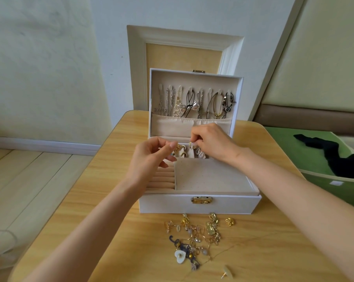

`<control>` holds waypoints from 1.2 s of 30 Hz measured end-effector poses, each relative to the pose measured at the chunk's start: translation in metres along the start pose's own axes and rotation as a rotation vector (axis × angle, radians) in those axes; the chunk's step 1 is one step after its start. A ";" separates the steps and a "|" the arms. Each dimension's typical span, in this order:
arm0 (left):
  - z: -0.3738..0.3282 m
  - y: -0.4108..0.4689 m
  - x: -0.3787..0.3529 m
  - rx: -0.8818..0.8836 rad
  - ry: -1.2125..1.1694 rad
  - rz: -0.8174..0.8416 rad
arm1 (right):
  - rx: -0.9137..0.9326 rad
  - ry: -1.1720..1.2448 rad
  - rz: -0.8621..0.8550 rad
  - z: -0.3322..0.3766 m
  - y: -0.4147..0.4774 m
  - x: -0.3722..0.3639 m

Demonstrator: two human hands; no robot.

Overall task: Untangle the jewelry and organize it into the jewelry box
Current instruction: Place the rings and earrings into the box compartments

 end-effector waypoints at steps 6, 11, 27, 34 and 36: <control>0.000 0.000 0.000 0.001 0.015 -0.005 | -0.055 0.045 0.045 -0.007 0.000 -0.001; 0.000 0.000 0.000 -0.005 0.007 -0.007 | -0.078 0.079 0.031 -0.009 -0.002 0.005; 0.001 0.000 0.000 -0.010 0.007 0.001 | -0.186 0.435 0.029 -0.010 -0.006 0.018; 0.002 0.001 0.000 0.001 0.008 -0.003 | -0.179 0.353 0.100 -0.007 -0.004 0.012; 0.002 0.001 0.000 -0.003 0.008 -0.004 | -0.190 0.320 0.061 -0.008 -0.004 0.011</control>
Point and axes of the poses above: each hand's wrist, its own y-axis towards the middle knuckle, its own x-axis out of the back of the hand, z = x × y, the point moved 8 cm from there along y, towards the middle knuckle, and after that the axes turned 11 degrees about z, right-handed, at the moved point
